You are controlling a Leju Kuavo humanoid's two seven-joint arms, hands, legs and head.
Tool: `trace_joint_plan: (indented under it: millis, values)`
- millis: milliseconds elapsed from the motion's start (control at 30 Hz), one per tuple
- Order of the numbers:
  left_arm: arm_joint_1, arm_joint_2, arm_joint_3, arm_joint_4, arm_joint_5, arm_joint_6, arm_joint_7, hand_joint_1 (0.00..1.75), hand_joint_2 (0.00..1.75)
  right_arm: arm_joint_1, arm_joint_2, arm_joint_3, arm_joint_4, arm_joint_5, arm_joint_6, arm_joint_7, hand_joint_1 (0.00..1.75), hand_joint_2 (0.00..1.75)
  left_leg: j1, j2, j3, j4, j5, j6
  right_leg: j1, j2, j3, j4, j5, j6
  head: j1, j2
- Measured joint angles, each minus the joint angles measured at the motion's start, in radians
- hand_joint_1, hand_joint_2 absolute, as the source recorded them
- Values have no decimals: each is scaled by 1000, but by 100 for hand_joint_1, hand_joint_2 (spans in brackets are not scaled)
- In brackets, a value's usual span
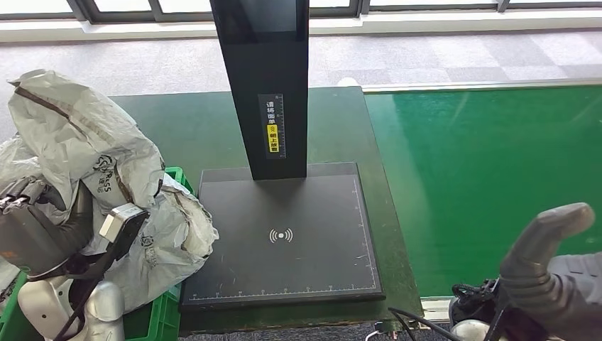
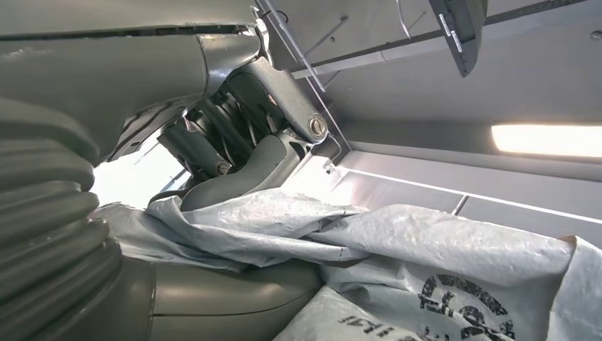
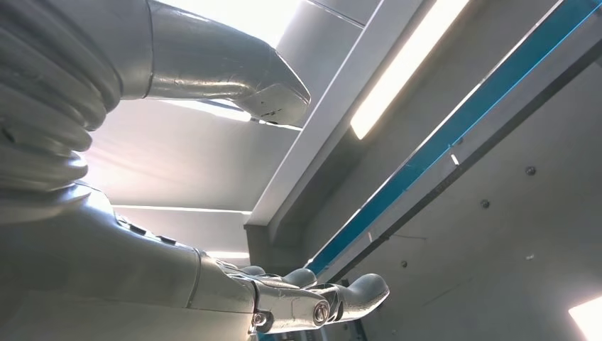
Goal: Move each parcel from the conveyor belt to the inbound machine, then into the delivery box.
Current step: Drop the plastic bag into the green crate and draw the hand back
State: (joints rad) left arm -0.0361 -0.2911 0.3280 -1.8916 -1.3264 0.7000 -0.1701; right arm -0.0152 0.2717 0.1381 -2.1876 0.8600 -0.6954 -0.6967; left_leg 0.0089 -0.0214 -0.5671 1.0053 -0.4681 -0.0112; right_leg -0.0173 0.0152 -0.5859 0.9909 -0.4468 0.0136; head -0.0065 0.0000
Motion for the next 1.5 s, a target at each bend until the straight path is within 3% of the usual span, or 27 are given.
trace_joint_plan:
  millis: [1500]
  values:
    - [-2,-2,6,104,-57,0,135,175,175,19,5,-69,-5,-22,-2,0,0,175,0,2,1,0,0,0,0,2,-1,0,0,0,0,0]
